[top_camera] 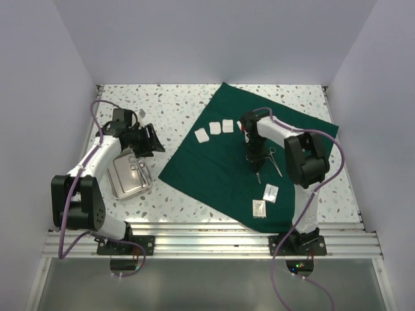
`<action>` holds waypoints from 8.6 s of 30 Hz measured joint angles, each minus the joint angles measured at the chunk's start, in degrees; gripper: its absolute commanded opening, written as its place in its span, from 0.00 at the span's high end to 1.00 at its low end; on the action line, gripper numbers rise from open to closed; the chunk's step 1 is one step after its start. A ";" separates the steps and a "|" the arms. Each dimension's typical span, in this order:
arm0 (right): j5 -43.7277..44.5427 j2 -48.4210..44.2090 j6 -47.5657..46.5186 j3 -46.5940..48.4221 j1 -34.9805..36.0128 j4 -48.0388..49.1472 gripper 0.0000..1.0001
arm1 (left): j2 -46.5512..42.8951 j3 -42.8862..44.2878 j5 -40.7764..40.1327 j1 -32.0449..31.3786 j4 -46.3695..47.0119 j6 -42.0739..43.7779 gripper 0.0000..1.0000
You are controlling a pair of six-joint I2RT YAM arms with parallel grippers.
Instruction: Prepare the surgical pack
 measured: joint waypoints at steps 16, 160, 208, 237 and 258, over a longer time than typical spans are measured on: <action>-4.96 -5.77 1.16 1.36 2.08 -0.22 1.00 | 6.03 0.59 15.23 -8.35 15.74 -7.48 0.35; -5.18 -5.18 -0.52 0.04 -4.76 2.01 1.00 | 2.51 -1.92 18.14 -1.07 11.87 -5.42 0.40; -11.02 -6.95 5.22 16.72 15.45 -2.60 0.45 | -1.03 2.16 8.35 1.99 6.75 -6.86 1.00; -9.60 -12.98 4.44 1.77 7.48 -3.23 0.41 | 5.16 0.57 -7.65 16.37 -8.31 8.37 0.59; -9.75 -36.68 19.78 -35.60 4.00 -2.58 0.48 | -3.63 2.86 -5.86 2.21 -4.94 2.36 0.55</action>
